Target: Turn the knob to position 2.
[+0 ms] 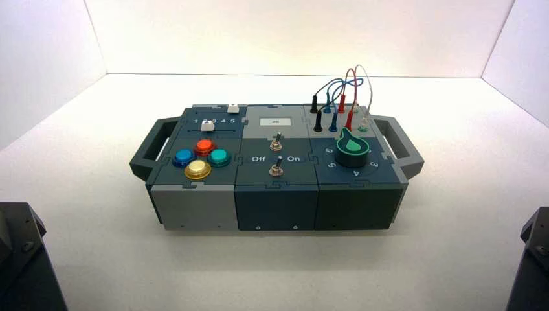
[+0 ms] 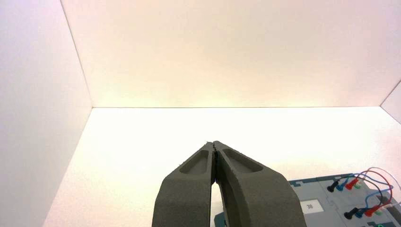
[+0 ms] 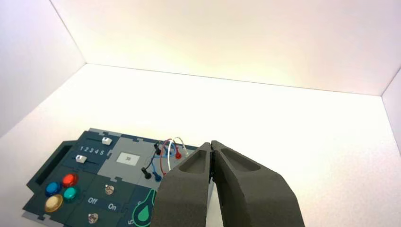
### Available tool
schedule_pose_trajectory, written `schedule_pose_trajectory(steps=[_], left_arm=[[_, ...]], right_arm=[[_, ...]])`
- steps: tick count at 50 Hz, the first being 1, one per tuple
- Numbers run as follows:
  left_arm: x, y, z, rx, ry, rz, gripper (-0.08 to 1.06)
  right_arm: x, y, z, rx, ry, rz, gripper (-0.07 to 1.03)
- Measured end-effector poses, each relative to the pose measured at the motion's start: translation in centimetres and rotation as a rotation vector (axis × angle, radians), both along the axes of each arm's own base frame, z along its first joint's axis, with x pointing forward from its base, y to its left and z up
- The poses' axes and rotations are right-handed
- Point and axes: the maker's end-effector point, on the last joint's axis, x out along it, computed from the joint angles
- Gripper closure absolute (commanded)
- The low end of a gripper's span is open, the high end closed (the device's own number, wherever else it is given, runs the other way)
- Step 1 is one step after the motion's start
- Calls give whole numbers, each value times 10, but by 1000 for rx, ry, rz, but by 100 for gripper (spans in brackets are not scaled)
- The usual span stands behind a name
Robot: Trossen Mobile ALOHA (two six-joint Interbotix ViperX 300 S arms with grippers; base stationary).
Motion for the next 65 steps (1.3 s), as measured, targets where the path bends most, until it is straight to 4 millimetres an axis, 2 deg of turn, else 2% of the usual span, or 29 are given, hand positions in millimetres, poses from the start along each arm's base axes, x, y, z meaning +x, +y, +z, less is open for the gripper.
schedule_pose_trajectory(steps=[17, 23, 30, 38, 48, 65], left_arm=[[0, 0, 0, -1, 0, 0, 101], [0, 0, 0, 0, 2, 0, 101], [3, -1, -5, -1, 26, -1, 101], [8, -2, -12, 1, 65, -1, 101], [11, -2, -17, 2, 86, -1, 101], [12, -2, -19, 3, 95, 0, 101]], right_arm=[[0, 1, 0, 3, 6, 4, 99], [3, 4, -7, 3, 42, 10, 99], [12, 15, -30, -27, 184, 50, 99], [17, 41, -60, -85, 422, 149, 99], [24, 55, -69, -117, 600, 176, 99], [30, 70, -75, -129, 781, 198, 99]])
